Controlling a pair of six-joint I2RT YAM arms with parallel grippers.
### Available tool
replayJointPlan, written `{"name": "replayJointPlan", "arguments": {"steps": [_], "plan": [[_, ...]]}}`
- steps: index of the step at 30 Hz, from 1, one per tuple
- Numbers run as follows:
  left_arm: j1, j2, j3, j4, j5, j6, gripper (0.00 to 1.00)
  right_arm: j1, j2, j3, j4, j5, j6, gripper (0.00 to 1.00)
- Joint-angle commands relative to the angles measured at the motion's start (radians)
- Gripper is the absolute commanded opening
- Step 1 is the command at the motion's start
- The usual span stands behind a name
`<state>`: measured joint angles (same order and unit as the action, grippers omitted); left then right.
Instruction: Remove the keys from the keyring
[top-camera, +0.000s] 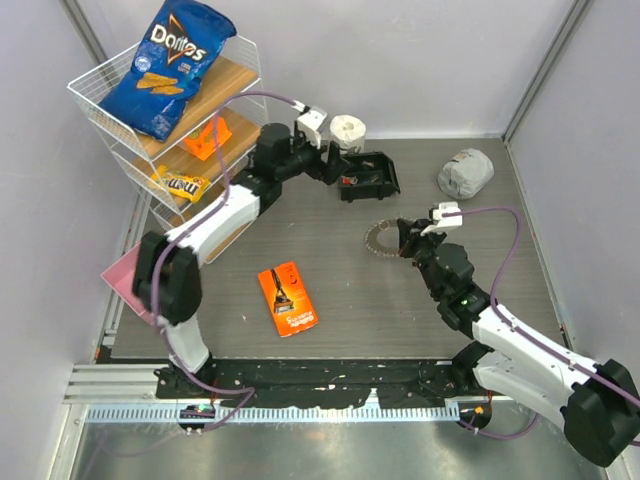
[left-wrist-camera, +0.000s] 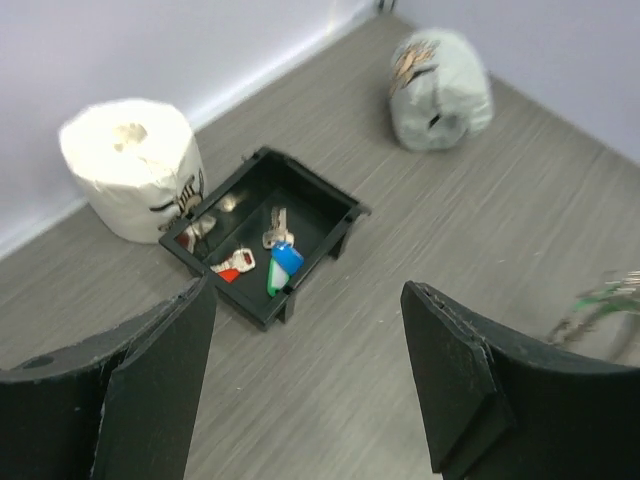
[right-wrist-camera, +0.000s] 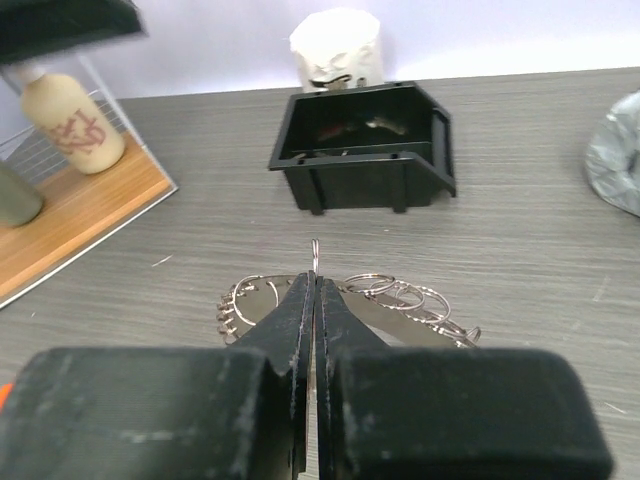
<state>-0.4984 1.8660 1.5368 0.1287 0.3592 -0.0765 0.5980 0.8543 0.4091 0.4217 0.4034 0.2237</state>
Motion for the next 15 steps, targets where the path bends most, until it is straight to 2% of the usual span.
{"name": "replayJointPlan", "arguments": {"steps": [1, 9, 15], "plan": [[-0.005, -0.302, -0.162, -0.003, 0.047, -0.014, 0.8, -0.003, 0.038, 0.036, 0.132, -0.147, -0.034, 0.05], [-0.089, -0.721, -0.631, -0.037, 0.064, 0.052, 0.82, 0.0, 0.104, 0.062, 0.152, -0.261, -0.037, 0.06], [-0.134, -0.951, -0.762, -0.196, -0.011, 0.066, 0.82, 0.0, 0.232, 0.146, 0.082, -0.311, -0.041, 0.09]]}}
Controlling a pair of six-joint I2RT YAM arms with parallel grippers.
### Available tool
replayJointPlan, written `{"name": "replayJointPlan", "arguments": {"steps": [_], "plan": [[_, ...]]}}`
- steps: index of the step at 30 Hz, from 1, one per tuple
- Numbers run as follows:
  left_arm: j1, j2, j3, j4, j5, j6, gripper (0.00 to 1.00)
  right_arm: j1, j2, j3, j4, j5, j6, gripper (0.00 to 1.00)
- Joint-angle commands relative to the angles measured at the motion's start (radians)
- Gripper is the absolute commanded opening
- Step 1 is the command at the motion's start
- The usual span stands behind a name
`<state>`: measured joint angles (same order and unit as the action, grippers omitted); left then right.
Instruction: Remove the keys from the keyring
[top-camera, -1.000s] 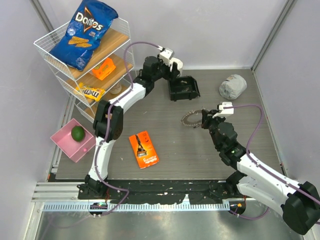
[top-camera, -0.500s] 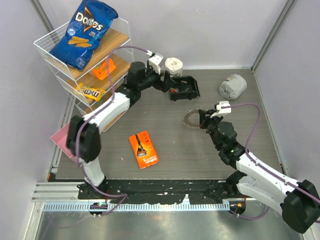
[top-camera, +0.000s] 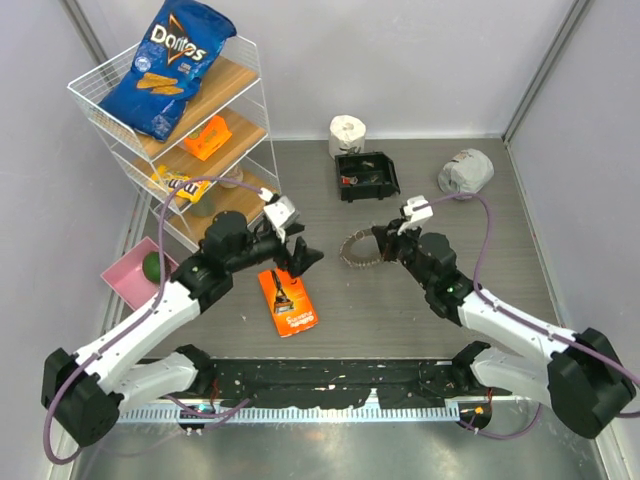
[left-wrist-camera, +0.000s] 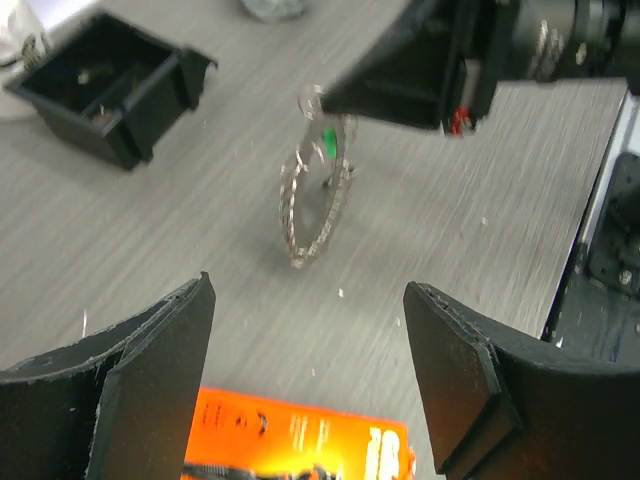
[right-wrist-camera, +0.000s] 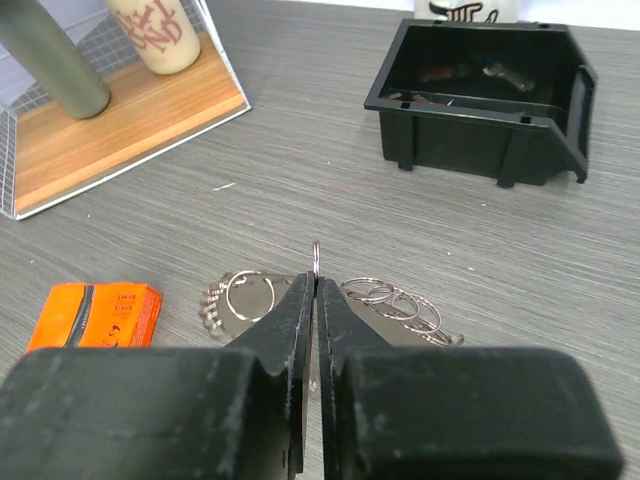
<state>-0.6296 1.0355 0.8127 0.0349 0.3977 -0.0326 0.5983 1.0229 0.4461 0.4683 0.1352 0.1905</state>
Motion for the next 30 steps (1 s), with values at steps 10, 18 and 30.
{"name": "replayJointPlan", "arguments": {"steps": [10, 18, 30], "plan": [[-0.004, -0.364, -0.204, -0.17, -0.132, 0.01, 0.82, -0.002, 0.238, 0.258, -0.138, 0.03, 0.076, 0.81], [-0.004, -0.475, -0.313, -0.13, -0.323, -0.128, 1.0, 0.001, 0.113, 0.203, -0.147, 0.427, 0.216, 0.9], [-0.01, -0.492, -0.309, -0.224, -0.643, -0.509, 1.0, 0.0, -0.328, -0.081, 0.009, 0.698, 0.261, 0.96]]}}
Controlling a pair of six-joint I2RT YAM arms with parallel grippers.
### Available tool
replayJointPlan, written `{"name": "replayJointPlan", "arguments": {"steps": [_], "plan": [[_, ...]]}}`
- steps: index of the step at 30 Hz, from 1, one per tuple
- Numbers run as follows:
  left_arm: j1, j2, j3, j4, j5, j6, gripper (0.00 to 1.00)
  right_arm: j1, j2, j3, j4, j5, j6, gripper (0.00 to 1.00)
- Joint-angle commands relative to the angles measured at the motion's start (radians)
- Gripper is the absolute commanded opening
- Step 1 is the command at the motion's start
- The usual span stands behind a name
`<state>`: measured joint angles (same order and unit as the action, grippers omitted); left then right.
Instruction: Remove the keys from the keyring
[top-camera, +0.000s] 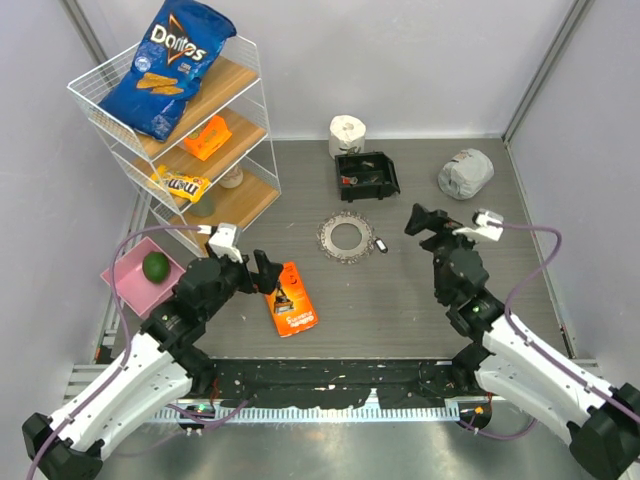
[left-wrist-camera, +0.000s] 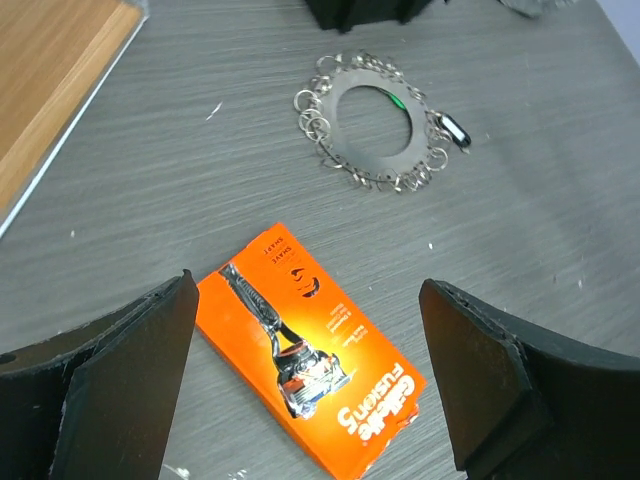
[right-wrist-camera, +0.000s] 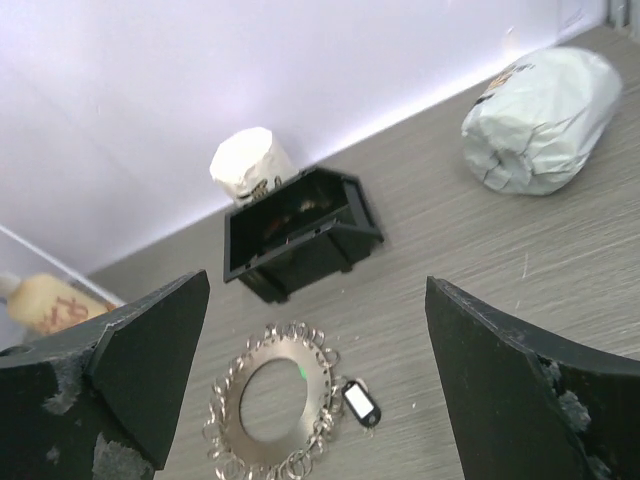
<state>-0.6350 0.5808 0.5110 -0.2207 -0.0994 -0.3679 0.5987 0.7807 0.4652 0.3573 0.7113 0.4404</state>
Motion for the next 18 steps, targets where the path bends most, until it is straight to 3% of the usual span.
{"name": "replayJointPlan", "arguments": {"steps": [1, 6, 18], "plan": [[-0.008, -0.059, -0.034, 0.053, -0.158, -0.189, 1.0, 0.0, -0.128, -0.14, 0.168, 0.132, 0.001, 0.95], [-0.022, -0.147, -0.104, 0.081, -0.247, -0.226, 1.0, -0.002, -0.198, -0.209, 0.247, 0.177, -0.037, 0.96], [-0.028, -0.231, -0.23, 0.196, -0.261, -0.272, 1.0, 0.001, -0.095, -0.194, 0.276, 0.146, -0.101, 0.95]]}}
